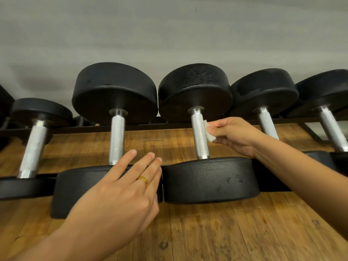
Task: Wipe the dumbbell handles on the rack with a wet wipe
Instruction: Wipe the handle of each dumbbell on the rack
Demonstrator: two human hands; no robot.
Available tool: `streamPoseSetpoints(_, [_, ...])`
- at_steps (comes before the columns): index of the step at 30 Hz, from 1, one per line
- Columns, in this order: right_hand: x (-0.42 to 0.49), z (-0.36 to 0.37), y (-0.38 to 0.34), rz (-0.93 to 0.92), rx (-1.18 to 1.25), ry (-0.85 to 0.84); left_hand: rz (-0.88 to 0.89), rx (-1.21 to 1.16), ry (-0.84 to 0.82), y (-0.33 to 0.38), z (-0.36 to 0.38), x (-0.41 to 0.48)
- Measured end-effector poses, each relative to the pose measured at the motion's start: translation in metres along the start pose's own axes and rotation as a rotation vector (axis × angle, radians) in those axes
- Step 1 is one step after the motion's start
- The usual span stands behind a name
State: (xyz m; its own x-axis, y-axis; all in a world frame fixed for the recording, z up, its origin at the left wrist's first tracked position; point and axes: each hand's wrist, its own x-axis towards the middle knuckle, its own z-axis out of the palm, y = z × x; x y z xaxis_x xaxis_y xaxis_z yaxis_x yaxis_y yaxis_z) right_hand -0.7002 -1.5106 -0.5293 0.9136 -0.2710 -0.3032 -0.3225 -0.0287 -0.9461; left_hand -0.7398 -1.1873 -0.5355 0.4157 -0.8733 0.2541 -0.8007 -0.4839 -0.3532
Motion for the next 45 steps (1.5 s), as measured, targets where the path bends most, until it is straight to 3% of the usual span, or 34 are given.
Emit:
streamPoseSetpoints(4, [0.013, 0.012, -0.002, 0.015, 0.043, 0.083, -0.006, -0.008, -0.002, -0.001, -0.001, 0.000])
streamPoseSetpoints(8, [0.010, 0.013, 0.002, 0.081, 0.142, 0.007, 0.002, 0.002, -0.003, 0.000, -0.002, 0.000])
streamPoseSetpoints(12, [0.004, 0.007, 0.005, 0.132, 0.014, -0.070, 0.001, -0.001, -0.009, -0.001, -0.001, -0.001])
streamPoseSetpoints(27, [-0.005, 0.002, 0.006, -0.065, -0.056, -0.002, -0.004, -0.013, -0.018, -0.002, -0.001, 0.000])
streamPoseSetpoints(38, [-0.026, -0.010, 0.001, -0.101, -0.266, -0.125, -0.017, -0.009, -0.021, 0.000, -0.001, 0.000])
streamPoseSetpoints(42, [-0.034, -0.019, -0.001, -0.037, -0.490, -0.232, -0.015, -0.008, -0.024, 0.001, -0.002, 0.000])
streamPoseSetpoints(45, [-0.031, -0.012, 0.001, -0.051, -0.356, -0.139, -0.024, -0.009, -0.029, 0.002, -0.002, 0.000])
